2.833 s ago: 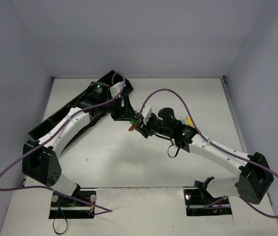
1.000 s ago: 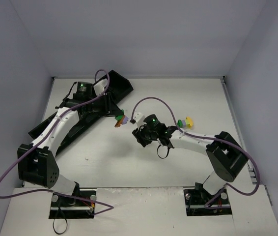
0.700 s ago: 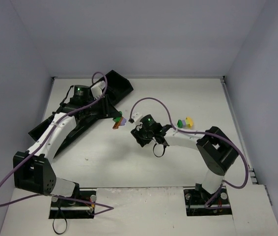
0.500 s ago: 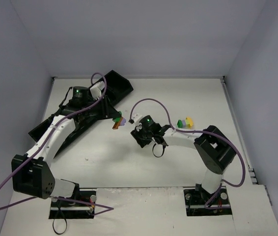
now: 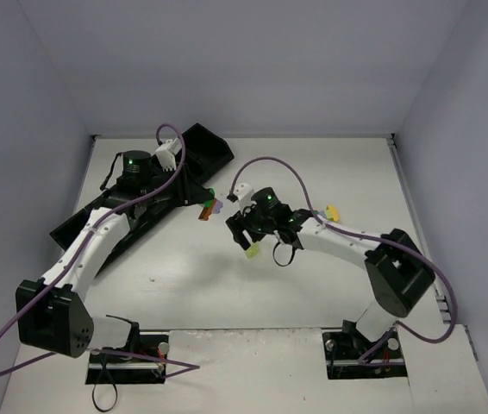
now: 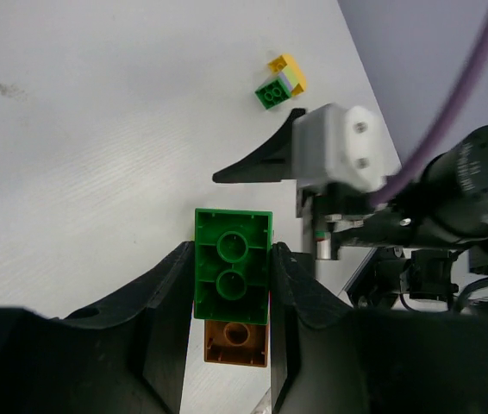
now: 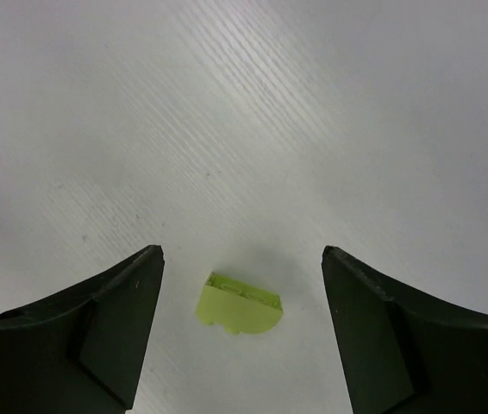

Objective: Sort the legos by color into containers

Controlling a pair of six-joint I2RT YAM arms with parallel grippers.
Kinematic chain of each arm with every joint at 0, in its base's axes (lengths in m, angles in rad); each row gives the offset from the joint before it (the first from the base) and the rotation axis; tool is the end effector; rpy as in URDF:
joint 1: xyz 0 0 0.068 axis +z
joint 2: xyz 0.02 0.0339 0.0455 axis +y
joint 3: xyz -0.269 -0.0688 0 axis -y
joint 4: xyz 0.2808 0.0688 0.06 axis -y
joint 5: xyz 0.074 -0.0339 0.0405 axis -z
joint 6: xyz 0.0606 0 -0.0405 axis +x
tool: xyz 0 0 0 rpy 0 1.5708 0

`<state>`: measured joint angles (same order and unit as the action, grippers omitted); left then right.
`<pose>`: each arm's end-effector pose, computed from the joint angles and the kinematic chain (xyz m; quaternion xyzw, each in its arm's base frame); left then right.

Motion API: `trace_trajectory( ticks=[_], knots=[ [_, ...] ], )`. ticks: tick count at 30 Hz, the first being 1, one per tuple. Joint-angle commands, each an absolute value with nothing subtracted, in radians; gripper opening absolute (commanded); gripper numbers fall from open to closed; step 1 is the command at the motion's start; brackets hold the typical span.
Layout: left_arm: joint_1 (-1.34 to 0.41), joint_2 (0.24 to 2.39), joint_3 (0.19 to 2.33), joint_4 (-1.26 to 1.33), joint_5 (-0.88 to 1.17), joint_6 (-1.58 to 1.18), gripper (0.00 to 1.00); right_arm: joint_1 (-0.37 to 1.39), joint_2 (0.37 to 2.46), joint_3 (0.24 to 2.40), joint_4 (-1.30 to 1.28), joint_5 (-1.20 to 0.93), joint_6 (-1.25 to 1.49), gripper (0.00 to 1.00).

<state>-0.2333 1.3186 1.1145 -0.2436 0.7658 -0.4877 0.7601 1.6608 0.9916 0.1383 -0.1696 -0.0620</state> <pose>0.3270 -0.1209 0.3249 0.0977 0.8040 -0.4701 0.3506 0.2952 0.2947 0.1866 -0.3841 0.7759 0.2384 0.4401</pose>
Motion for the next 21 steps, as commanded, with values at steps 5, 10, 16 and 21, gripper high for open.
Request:
trace_trajectory(
  ticks=[5, 10, 16, 21],
  knots=[
    [-0.226, 1.246, 1.126, -0.052, 0.897, -0.411, 0.00, 0.651, 1.379, 1.074, 0.152, -0.498, -0.153, 0.71],
    [-0.229, 1.233, 1.166, -0.029, 0.982, -0.327, 0.00, 0.584, 1.321, 1.133, 0.083, -0.662, -0.208, 0.71],
    [-0.251, 1.186, 1.201, -0.017, 1.042, -0.195, 0.00, 0.581, 1.336, 1.219, 0.041, -0.807, -0.227, 0.71],
    [-0.296, 1.151, 1.203, 0.048, 1.034, -0.143, 0.00, 0.583, 1.361, 1.275, 0.038, -0.883, -0.224, 0.71]
  ],
)
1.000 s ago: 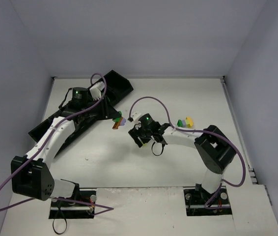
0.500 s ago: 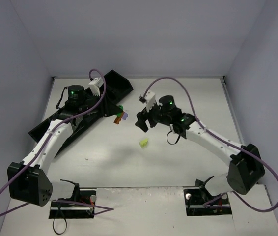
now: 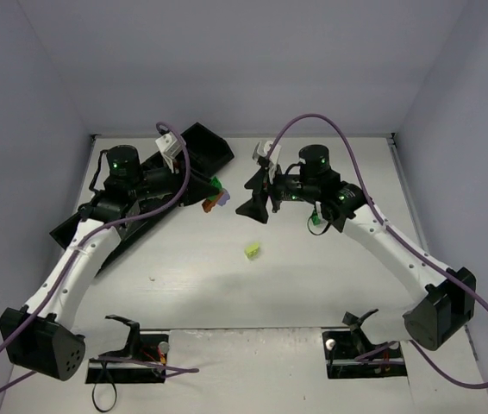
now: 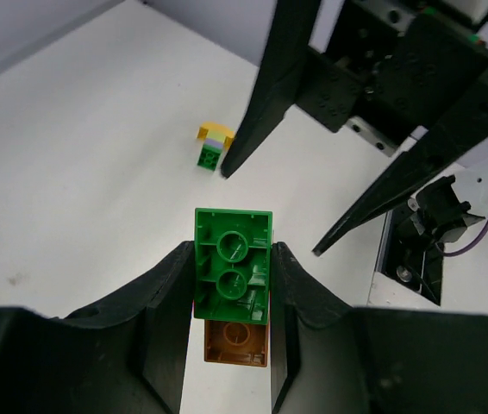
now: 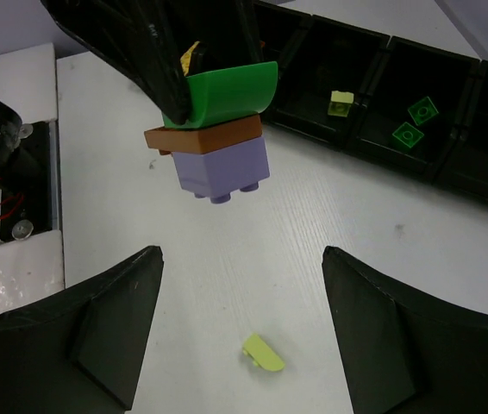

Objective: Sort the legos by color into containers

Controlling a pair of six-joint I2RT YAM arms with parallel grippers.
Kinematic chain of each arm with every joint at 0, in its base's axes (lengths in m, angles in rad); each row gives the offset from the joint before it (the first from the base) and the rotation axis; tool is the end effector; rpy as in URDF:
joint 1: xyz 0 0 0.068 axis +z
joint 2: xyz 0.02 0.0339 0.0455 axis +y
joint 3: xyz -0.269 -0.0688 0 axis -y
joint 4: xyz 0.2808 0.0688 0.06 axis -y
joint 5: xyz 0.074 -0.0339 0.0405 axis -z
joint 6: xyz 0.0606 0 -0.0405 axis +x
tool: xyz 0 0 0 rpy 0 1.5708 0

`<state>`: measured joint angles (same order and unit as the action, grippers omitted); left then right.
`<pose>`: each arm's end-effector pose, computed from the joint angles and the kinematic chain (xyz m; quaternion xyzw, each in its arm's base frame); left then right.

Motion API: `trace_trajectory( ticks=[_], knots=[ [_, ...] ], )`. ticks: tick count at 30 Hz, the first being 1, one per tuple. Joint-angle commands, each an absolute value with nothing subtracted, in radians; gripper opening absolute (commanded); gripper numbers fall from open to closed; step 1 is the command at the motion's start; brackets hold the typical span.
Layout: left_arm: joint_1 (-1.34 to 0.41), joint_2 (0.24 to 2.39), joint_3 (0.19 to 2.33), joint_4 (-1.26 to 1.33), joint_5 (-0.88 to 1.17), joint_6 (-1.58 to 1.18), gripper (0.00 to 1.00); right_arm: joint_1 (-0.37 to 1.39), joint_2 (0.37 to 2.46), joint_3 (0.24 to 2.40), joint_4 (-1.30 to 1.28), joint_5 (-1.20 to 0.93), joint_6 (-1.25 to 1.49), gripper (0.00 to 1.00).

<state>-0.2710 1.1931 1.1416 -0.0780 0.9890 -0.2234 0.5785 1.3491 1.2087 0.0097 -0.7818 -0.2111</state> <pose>0.2858 -0.1320 0.3951 0.3288 0.6537 -0.4879 0.4759 0.2808 0.2344 0.3808 -0.4993 0.5450 0.3930 0.5471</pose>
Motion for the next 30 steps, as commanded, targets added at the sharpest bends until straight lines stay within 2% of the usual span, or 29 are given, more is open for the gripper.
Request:
trace_trajectory(
  ticks=[1, 13, 18, 21, 27, 30],
  knots=[
    [-0.305, 1.149, 1.204, 0.049, 1.032, -0.135, 0.00, 0.583, 1.361, 1.279, 0.038, -0.893, -0.225, 0.71],
    [-0.414, 1.166, 1.210, 0.049, 1.023, -0.072, 0.00, 0.592, 1.379, 1.345, 0.038, -0.971, -0.230, 0.71],
    [-0.439, 1.177, 1.210, 0.066, 1.011, -0.071, 0.00, 0.604, 1.391, 1.348, 0.038, -0.976, -0.229, 0.67],
    [-0.443, 1.178, 1.212, 0.071, 1.006, -0.071, 0.00, 0.609, 1.394, 1.347, 0.038, -0.977, -0.226, 0.63],
    [-0.445, 1.177, 1.201, 0.089, 1.003, -0.074, 0.00, 0.609, 1.393, 1.330, 0.038, -0.980, -0.216, 0.45],
    [-0.445, 1.175, 1.197, 0.090, 1.000, -0.066, 0.00, 0.609, 1.388, 1.315, 0.038, -0.976, -0.209, 0.44]
  ],
)
